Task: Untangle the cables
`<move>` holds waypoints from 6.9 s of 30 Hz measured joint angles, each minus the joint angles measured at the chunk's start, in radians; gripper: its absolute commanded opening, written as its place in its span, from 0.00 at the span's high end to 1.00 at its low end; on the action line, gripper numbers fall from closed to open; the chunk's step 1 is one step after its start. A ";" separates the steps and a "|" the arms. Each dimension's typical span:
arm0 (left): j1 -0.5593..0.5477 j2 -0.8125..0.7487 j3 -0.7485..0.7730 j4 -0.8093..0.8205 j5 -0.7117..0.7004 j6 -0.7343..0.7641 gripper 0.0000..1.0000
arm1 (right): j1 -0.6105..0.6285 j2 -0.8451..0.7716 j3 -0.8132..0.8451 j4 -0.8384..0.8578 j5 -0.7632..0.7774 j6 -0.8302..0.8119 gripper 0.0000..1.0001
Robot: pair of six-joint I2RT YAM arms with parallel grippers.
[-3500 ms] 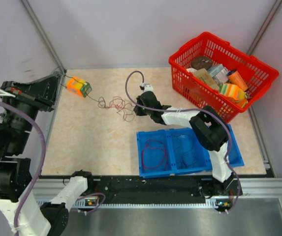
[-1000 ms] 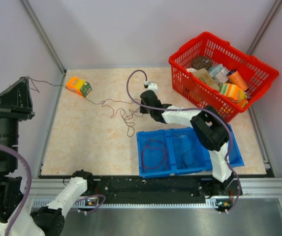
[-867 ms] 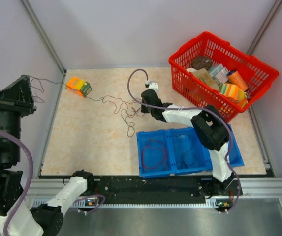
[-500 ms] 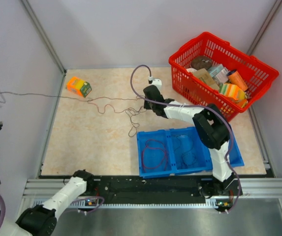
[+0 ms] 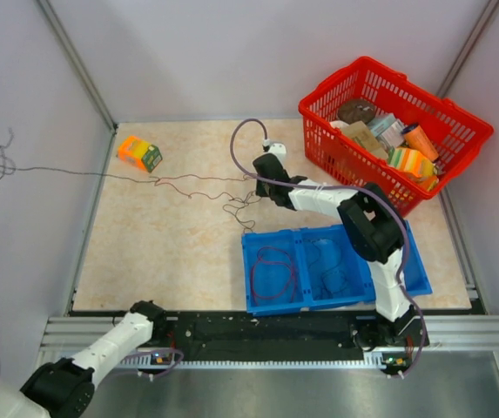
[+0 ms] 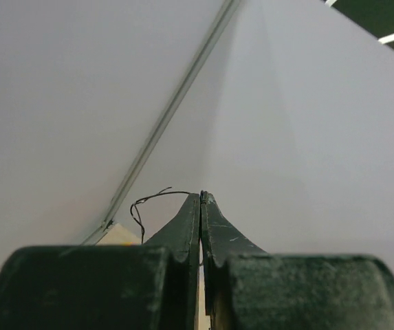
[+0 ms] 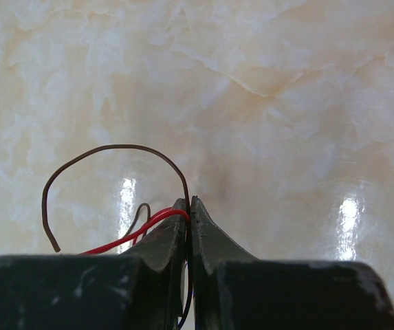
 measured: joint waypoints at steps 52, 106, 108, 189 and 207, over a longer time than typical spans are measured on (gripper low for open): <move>-0.122 0.029 -0.194 0.265 0.250 -0.073 1.00 | -0.003 0.073 0.105 -0.075 -0.021 -0.083 1.00; 0.215 0.351 -0.301 -0.033 1.020 -0.196 1.00 | 0.024 -0.142 -0.233 0.421 -0.919 -0.440 0.24; 0.216 0.351 -0.301 -0.033 1.028 -0.197 1.00 | 0.024 -0.145 -0.233 0.409 -0.919 -0.467 0.22; -0.545 0.442 -0.823 0.600 1.173 -0.441 1.00 | -0.245 -1.404 -0.910 0.375 0.106 -0.372 0.15; -0.613 0.784 -0.895 0.680 1.185 -0.551 0.10 | -0.251 -1.471 -0.965 0.399 0.183 -0.390 0.14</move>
